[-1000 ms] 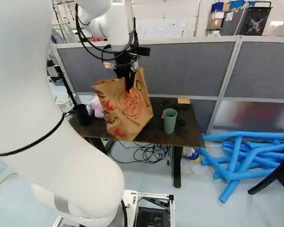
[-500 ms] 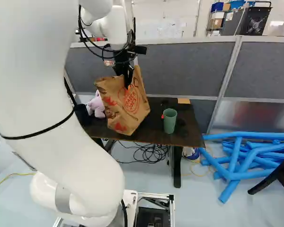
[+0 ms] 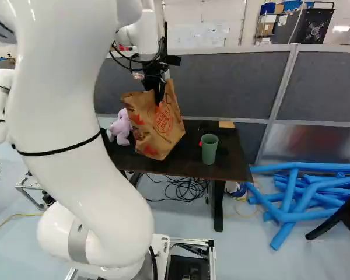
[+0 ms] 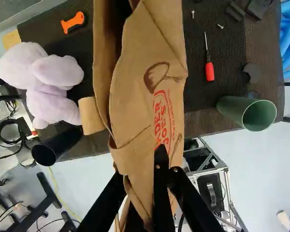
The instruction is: Pick up the bag on the ground and place it on the table
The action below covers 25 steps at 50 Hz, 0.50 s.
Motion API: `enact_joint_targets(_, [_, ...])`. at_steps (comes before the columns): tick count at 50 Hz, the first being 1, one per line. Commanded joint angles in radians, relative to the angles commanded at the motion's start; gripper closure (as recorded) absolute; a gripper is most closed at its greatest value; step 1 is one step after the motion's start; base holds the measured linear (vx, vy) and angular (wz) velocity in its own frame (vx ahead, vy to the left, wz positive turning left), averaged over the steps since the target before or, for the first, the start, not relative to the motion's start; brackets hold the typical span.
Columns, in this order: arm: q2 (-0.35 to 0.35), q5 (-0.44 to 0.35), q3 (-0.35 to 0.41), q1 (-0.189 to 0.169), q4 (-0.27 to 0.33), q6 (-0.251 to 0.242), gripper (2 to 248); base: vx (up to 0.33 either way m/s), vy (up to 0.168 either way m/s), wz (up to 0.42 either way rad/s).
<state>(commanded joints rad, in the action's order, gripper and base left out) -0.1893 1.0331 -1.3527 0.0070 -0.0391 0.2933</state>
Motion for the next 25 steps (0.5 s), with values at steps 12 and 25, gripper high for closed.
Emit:
enact_joint_targets(12, [-0.067, -0.007, -0.059, 0.0, 0.0, 0.0, 229, 0.0, 0.0, 0.0])
enact_joint_targets(25, [-0.152, -0.023, -0.123, -0.001, 0.0, 0.0, 229, 0.0, 0.0, 0.0])
